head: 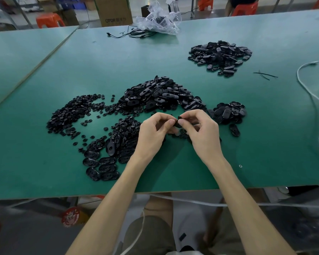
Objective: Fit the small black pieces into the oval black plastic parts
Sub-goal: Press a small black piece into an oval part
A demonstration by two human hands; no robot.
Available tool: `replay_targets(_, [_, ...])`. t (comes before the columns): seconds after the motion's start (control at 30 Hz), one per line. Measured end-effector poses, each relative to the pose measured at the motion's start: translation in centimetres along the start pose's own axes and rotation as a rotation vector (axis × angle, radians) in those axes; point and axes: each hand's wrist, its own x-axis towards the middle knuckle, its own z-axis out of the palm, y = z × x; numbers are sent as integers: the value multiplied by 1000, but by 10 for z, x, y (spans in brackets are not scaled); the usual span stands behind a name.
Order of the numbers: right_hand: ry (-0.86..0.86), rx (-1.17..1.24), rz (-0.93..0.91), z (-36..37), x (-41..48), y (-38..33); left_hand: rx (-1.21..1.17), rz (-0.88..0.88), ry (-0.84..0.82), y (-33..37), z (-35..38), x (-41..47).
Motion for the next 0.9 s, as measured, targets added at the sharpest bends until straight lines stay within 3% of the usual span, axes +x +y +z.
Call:
replay_targets(0.43, [97, -33, -4, -1, 1, 2, -2, 27, 59, -2, 0, 0])
replay_targets(0.7, [-14, -19, 28, 0, 0, 0, 95, 73, 46, 2, -2, -1])
replay_targets(0.9, [-79, 91, 68, 0, -1, 1, 38, 26, 82, 2, -4, 0])
